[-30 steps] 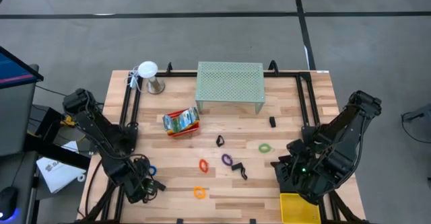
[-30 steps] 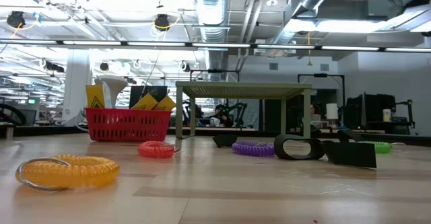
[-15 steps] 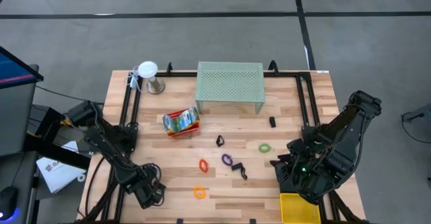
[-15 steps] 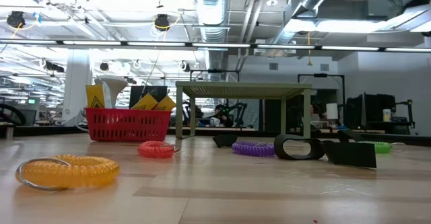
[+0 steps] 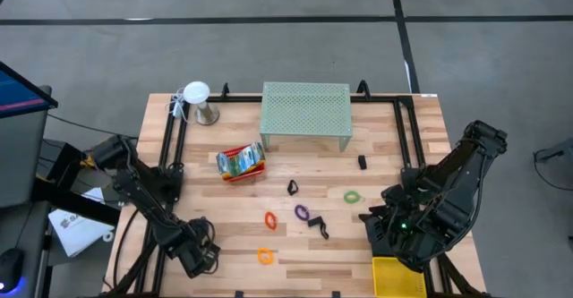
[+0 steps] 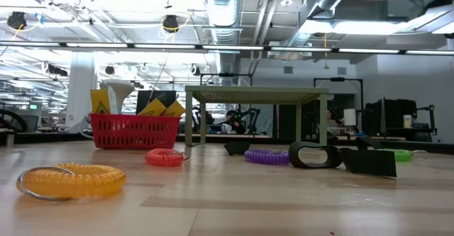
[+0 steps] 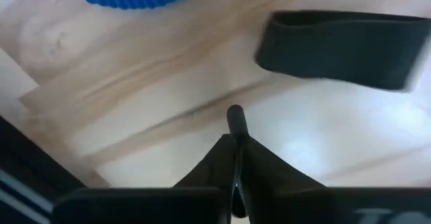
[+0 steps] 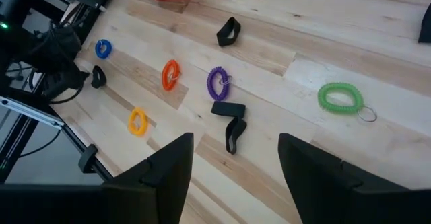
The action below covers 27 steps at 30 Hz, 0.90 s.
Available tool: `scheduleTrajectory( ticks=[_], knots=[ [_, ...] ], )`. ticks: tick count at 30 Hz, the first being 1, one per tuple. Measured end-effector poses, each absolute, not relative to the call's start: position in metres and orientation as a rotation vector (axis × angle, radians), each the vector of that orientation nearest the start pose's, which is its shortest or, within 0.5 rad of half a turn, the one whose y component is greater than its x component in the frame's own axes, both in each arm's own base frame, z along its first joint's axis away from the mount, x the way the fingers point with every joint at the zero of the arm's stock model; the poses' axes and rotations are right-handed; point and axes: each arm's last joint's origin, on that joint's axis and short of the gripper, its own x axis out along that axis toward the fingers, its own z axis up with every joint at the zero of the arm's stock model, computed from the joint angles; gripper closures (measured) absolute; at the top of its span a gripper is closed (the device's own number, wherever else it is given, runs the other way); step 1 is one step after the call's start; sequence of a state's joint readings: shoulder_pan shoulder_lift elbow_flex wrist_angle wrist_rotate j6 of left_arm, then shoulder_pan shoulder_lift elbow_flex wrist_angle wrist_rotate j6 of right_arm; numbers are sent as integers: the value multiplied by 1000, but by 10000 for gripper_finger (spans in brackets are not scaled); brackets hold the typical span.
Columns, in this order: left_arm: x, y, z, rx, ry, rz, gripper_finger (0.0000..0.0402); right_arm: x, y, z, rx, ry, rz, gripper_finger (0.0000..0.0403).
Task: Pick & Place Office Desk Supplies
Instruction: Put the black rubber band into the black bin
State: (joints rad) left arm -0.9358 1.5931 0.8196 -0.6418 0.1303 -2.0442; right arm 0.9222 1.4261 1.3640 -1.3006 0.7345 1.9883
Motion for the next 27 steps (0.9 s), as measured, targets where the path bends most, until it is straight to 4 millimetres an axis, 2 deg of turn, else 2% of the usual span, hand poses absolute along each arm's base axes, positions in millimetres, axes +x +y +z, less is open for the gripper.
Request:
scheduleTrajectory(
  ticks=[3, 6, 12, 19, 24, 27],
  knots=[
    [152, -204, 159, -1032, 1470, 665, 397, 166, 187, 322, 847, 625, -674, 188],
    [159, -194, 181, -1080, 1328, 552, 398, 167, 188, 323, 835, 623, -654, 188],
    [184, -161, 229, -1149, 881, 358, 399, 175, 194, 328, 819, 517, -570, 188],
    [237, -119, 277, -1147, 305, 177, 400, 191, 194, 334, 875, 421, -536, 188],
    [273, -95, 293, -1141, -2, 98, 400, 214, 192, 345, 895, 330, -473, 188],
    [290, -89, 290, -1165, -90, 27, 400, 228, 188, 353, 891, 277, -426, 188]
  ],
)
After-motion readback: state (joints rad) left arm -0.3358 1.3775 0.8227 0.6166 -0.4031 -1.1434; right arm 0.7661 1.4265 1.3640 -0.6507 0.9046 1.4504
